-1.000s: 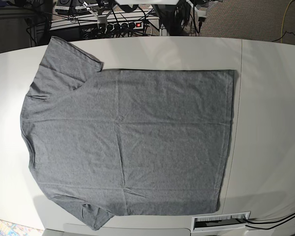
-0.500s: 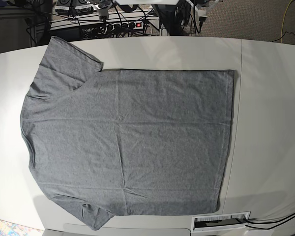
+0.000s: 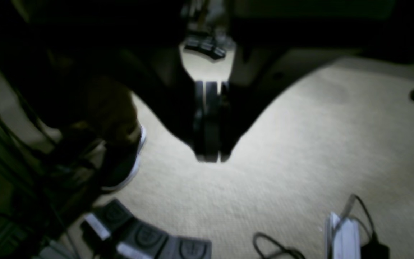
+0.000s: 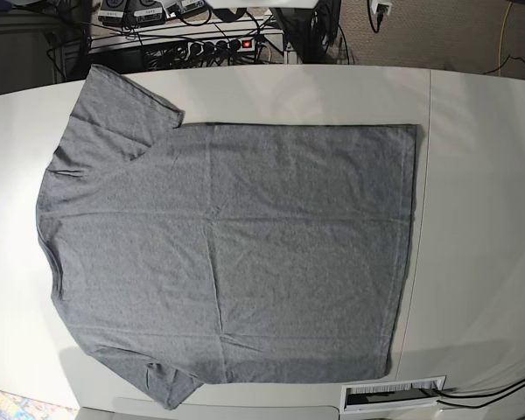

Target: Fold the T-shirt properly

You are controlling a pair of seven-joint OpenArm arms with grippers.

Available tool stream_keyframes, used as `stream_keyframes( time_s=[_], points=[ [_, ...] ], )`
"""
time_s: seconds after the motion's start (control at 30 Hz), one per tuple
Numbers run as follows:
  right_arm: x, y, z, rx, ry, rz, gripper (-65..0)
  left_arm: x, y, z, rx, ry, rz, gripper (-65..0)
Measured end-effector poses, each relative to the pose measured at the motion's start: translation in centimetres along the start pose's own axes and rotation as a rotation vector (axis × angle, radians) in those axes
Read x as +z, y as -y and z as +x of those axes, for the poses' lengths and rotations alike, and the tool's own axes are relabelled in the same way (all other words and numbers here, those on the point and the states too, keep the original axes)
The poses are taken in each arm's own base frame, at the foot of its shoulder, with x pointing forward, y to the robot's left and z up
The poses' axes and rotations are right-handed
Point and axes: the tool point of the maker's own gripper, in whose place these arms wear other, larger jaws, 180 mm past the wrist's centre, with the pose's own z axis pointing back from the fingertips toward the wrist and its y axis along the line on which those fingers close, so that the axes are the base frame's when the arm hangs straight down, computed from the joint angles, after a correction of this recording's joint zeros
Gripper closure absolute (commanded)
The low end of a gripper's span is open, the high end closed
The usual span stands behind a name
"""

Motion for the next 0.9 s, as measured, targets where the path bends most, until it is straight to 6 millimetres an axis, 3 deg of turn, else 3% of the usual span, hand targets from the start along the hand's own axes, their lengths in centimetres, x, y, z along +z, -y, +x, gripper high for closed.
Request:
stream_keyframes(
  time_s=[0.17,0.23,0.4,0.53,0.7,0.9],
  points=[
    [1.8,1.2,-2.1,0.056,0.007,-0.016,0.0,2.7,-0.8,-3.6,-0.033,-0.032,-0.007,0.0],
    [2.7,1.7,-2.6,0.086,0.019,-0.022,0.0,4.0,-1.3,-4.0,-0.056,-0.019,-0.01,0.0],
    [5.5,4.0,-2.3,0.169,0.077,-0.082,0.0,7.0,-1.1,-2.3,-0.108,0.088,-0.04,0.0],
    [8.0,6.1,-1.4,0.288,0.126,-0.193,0.0,9.8,0.0,-3.0,-0.232,0.11,-0.077,0.0],
    [10.9,7.0,-0.3,0.383,0.182,-0.269,0.0,12.3,1.1,-0.7,-0.382,0.194,-0.105,0.0],
    [13.8,7.8,1.1,0.501,0.242,-0.382,0.0,15.0,0.3,0.4,-0.555,0.249,-0.014,0.0]
  ],
)
